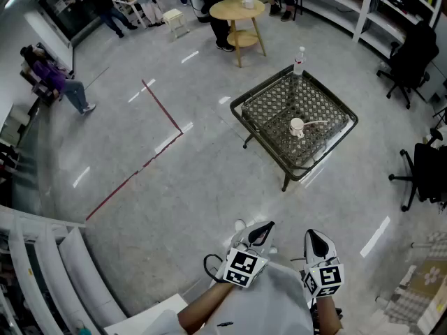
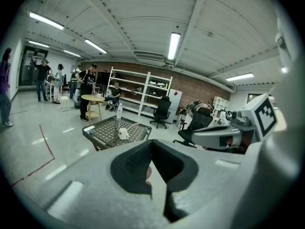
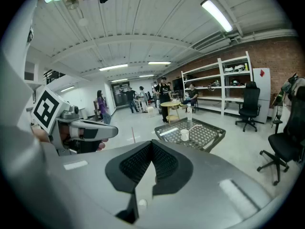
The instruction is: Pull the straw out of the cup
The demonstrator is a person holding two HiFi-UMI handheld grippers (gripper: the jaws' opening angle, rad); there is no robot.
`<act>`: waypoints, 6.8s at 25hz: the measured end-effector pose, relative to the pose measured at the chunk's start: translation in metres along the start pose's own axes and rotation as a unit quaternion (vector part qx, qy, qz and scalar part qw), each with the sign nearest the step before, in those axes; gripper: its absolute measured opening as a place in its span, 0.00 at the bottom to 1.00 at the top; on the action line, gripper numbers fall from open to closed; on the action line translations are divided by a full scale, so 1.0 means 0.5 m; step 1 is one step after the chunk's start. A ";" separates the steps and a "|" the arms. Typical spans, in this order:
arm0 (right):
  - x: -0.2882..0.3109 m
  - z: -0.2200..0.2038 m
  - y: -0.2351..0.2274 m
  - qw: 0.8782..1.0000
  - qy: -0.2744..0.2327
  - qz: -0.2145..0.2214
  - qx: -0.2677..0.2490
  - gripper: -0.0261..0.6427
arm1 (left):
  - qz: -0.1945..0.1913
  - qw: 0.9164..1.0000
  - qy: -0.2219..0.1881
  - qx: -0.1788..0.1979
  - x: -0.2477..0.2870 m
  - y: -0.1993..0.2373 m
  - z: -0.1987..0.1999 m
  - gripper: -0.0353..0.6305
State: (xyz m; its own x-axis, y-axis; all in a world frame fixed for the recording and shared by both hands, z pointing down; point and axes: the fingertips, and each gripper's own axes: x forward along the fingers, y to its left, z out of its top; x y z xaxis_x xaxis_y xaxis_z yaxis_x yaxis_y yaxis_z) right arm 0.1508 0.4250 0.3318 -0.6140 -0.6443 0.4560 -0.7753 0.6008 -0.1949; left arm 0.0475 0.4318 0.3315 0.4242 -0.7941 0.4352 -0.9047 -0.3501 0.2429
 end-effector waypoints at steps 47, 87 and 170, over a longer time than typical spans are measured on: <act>0.493 0.268 -0.092 0.993 -0.003 -0.116 0.026 0.10 | -0.063 0.998 0.008 0.016 0.221 0.451 0.239 0.05; 0.824 0.197 -0.614 0.990 0.127 -0.067 -0.002 0.20 | -0.062 0.992 0.110 0.015 0.758 0.441 0.265 0.05; 0.945 0.186 -0.647 0.973 0.105 -0.069 0.193 0.09 | -0.047 0.991 0.124 -0.006 0.772 0.485 0.245 0.05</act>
State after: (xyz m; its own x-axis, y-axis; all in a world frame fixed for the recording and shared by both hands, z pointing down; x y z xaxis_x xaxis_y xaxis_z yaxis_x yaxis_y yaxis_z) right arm 0.0978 -0.1179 0.5296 -0.4878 -0.5707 0.6606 -0.8710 0.2667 -0.4127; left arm -0.0131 -0.0206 0.4523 0.5053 -0.6116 0.6087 -0.8605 -0.4106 0.3017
